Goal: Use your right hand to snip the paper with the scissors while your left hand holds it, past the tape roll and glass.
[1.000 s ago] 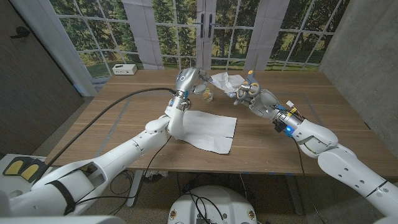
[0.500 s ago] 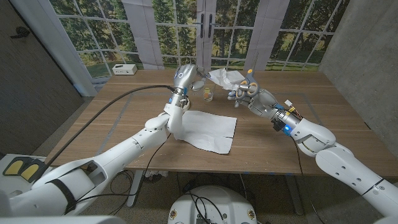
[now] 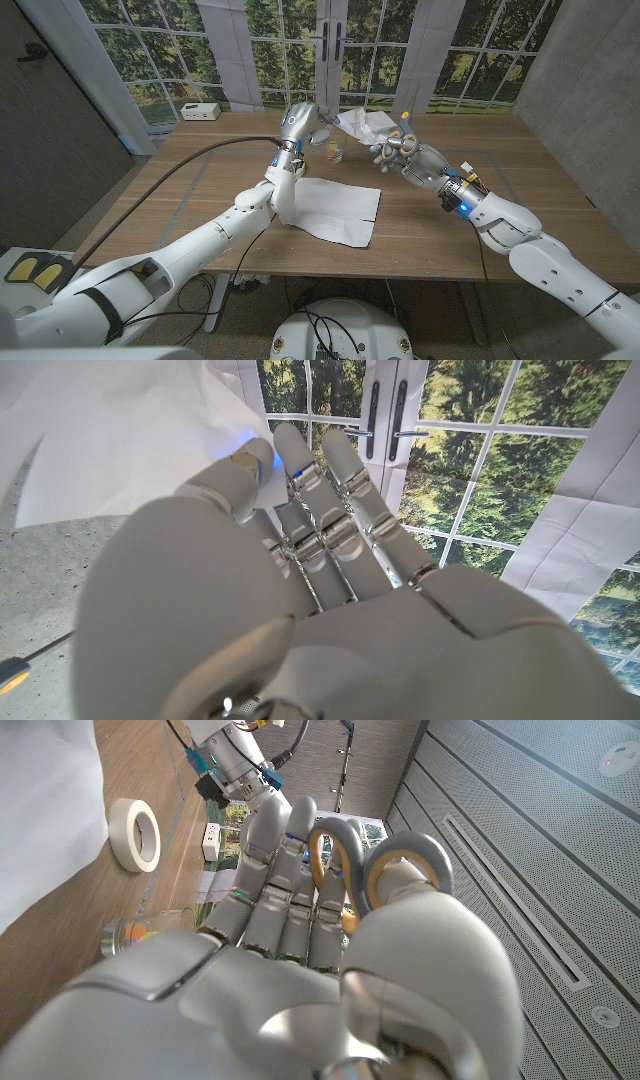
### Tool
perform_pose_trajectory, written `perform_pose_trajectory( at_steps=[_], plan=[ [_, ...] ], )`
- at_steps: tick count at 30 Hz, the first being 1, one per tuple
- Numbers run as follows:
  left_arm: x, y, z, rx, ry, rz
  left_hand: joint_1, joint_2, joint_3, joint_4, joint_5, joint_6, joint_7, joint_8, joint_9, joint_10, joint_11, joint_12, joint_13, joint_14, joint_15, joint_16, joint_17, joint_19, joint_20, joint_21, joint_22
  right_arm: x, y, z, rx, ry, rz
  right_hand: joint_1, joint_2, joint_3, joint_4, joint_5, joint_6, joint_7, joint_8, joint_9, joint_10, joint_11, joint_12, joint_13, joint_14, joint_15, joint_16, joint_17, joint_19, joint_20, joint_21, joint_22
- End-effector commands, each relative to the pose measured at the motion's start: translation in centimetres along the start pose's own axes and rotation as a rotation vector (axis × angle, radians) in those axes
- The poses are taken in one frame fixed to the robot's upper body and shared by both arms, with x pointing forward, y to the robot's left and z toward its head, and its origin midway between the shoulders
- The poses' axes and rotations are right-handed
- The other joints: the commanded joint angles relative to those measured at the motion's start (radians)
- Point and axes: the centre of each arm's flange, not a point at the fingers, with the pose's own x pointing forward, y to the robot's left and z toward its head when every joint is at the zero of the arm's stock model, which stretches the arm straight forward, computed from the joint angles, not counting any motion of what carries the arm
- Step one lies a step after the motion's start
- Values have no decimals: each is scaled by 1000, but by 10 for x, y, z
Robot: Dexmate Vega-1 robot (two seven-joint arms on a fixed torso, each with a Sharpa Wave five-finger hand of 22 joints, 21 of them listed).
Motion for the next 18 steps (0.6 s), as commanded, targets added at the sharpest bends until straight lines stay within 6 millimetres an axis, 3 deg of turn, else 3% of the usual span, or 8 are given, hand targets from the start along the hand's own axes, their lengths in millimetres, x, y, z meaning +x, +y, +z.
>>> perform_pose_trajectory(
  at_steps=[1, 5, 9, 11, 15, 18],
  plan=[
    [-3, 1, 4, 8, -9, -8, -3, 2, 6, 2, 5, 1, 2, 5, 4, 24, -17, 9, 66, 3, -1, 5, 3, -7, -49, 7, 1, -3, 1, 0, -17, -1, -6, 42, 28, 242, 70, 0, -32, 51, 9, -6, 64, -40, 12, 25, 55, -162, 8, 20, -12, -135, 9, 2],
    [-5, 1, 4, 9, -10, -10, -3, 2, 6, 2, 5, 1, 1, 5, 5, 24, -17, 10, 67, 3, -2, 5, 3, -8, -48, 8, 1, -4, 1, -1, -12, 2, -17, 40, 24, 237, 75, 5, -27, 41, 18, 0, 79, -46, 19, 42, 51, -162, 8, 35, -18, -131, 10, 1],
    [-7, 2, 4, 8, -9, -11, -4, 2, 6, 2, 6, 1, -1, 6, 6, 25, -17, 10, 68, 4, -2, 6, 4, -9, -48, 9, 1, -4, 3, -2, -9, 1, -9, 6, 20, 211, 111, 13, -45, -6, 50, 37, 108, -73, 54, 119, 39, -156, 12, 87, -42, -128, 7, -2],
    [-7, 2, 4, 8, -10, -12, -4, 1, 6, 2, 6, 1, -1, 6, 6, 25, -17, 11, 68, 4, -2, 6, 4, -9, -48, 10, 1, -4, 3, -3, -10, 2, -7, -1, 21, 207, 118, 15, -54, -10, 56, 48, 112, -70, 63, 136, 35, -155, 10, 96, -43, -126, 7, -3],
    [-9, 4, 2, 10, -11, -11, -4, 1, 7, 2, 6, 1, -3, 7, 7, 25, -17, 11, 69, 3, -2, 6, 4, -10, -47, 12, 1, -4, 6, -4, -22, 0, -26, -13, 6, 200, 120, 32, -17, -29, 85, 53, 144, -69, 99, 187, 46, -154, 12, 125, -41, -123, 4, -6],
    [-9, 5, 1, 12, -10, -10, -5, 2, 7, 3, 6, 0, -2, 7, 7, 25, -17, 11, 69, 4, -2, 6, 4, -11, -47, 13, 1, -4, 8, -4, -17, -12, -40, -12, -15, 201, 99, 46, 36, -24, 100, 23, 180, -69, 126, 224, 74, -156, 18, 147, -19, -128, 13, -5]
  ],
)
